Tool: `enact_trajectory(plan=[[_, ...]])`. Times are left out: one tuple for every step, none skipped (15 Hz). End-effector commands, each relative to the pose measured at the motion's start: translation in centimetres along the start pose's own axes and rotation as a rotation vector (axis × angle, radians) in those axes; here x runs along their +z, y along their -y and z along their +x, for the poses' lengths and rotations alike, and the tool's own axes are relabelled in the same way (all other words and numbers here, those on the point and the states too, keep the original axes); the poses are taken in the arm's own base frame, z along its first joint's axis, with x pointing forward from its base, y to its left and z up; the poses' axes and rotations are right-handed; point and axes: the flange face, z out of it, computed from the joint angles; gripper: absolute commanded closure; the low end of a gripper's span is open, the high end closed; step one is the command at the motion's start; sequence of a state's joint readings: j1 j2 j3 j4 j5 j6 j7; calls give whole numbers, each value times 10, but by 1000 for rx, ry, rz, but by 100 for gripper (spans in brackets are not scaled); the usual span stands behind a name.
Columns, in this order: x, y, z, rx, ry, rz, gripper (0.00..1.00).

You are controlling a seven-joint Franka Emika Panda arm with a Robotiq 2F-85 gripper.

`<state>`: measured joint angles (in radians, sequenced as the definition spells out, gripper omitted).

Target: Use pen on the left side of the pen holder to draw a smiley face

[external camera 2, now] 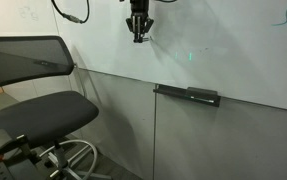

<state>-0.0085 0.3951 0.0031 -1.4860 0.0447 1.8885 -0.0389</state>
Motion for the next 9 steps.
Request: enact_trajectory(plan=[[3,-2,11,-16,6,13,94],[6,-2,11,-16,11,12,94],[9,-2,12,-16,16,12,94],[10,-1,11,-17,20,11,94],[10,1,8,-19,25,8,94],[10,3,6,-17,31,5,94],[10,5,0,-15,41,3,94],[10,7,-3,-14,50,2,94],[10,10,-9,-12,63,4,94]])
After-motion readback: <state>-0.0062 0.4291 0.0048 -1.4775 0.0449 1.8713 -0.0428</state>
